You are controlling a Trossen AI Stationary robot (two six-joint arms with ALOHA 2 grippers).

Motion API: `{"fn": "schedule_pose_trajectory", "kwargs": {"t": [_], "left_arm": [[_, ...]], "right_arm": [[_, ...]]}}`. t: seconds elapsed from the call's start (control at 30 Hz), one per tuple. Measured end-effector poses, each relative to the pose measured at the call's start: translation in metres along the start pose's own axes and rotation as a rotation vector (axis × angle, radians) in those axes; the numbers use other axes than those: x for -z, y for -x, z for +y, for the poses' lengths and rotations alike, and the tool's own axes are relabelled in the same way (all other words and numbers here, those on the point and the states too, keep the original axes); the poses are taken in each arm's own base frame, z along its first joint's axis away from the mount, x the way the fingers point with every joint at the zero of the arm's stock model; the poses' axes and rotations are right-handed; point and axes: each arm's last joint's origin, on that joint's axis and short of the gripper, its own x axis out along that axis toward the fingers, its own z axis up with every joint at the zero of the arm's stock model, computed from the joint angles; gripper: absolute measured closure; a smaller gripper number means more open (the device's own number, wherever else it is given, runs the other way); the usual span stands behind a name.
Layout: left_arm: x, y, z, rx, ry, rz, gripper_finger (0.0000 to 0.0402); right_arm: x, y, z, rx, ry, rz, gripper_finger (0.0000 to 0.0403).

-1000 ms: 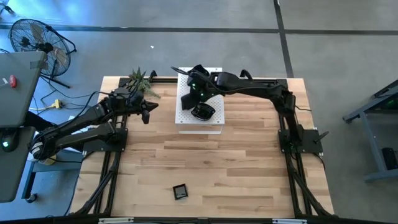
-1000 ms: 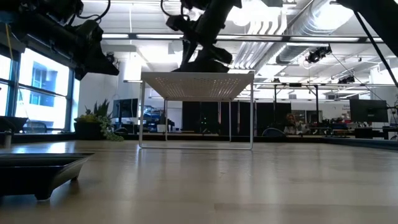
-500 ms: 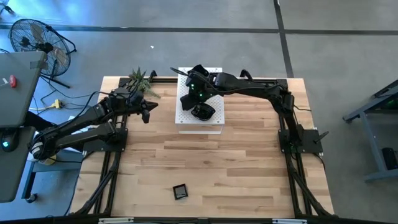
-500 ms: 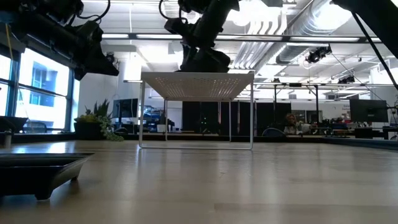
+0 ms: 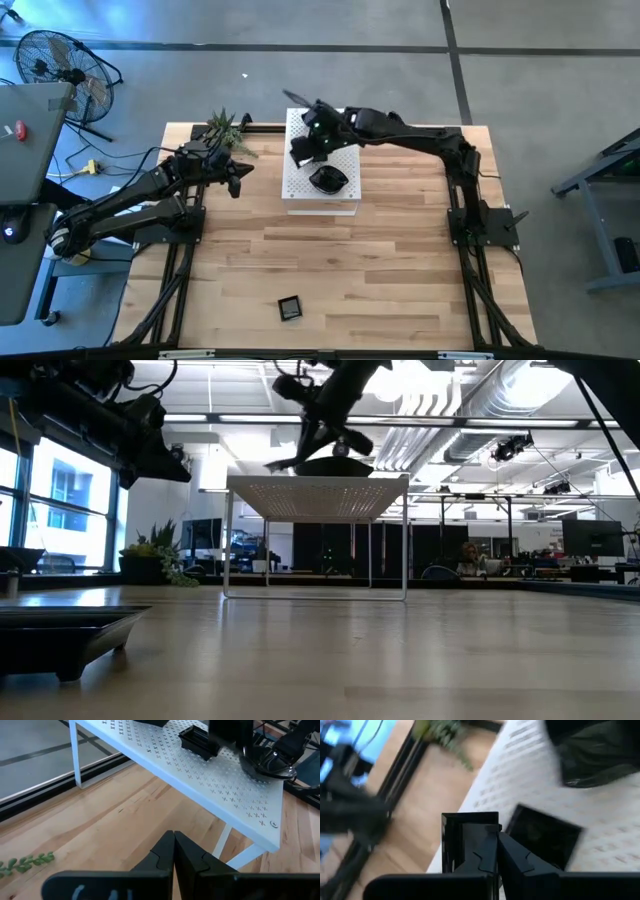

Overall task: Pick & Place Mini shaped plates
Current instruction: Stack the black square plate on top of the black square plate on the shelf

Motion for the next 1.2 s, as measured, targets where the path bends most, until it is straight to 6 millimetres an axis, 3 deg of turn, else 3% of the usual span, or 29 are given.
{"fn": "schedule_pose_trajectory", "kwargs": {"t": [0.2, 1.2], "left_arm": [[0.0, 0.0, 0.0, 0.0, 0.0, 0.0, 0.0401], [0.0, 0.0, 0.0, 0.005, 0.0, 0.001, 0.0401]], "right_arm": [[-0.007, 0.02, -0.013, 0.114, -0.12, -0.058, 0.04], [-0.004, 0.007, -0.021, 0.193, -0.35, -0.055, 0.04]]}}
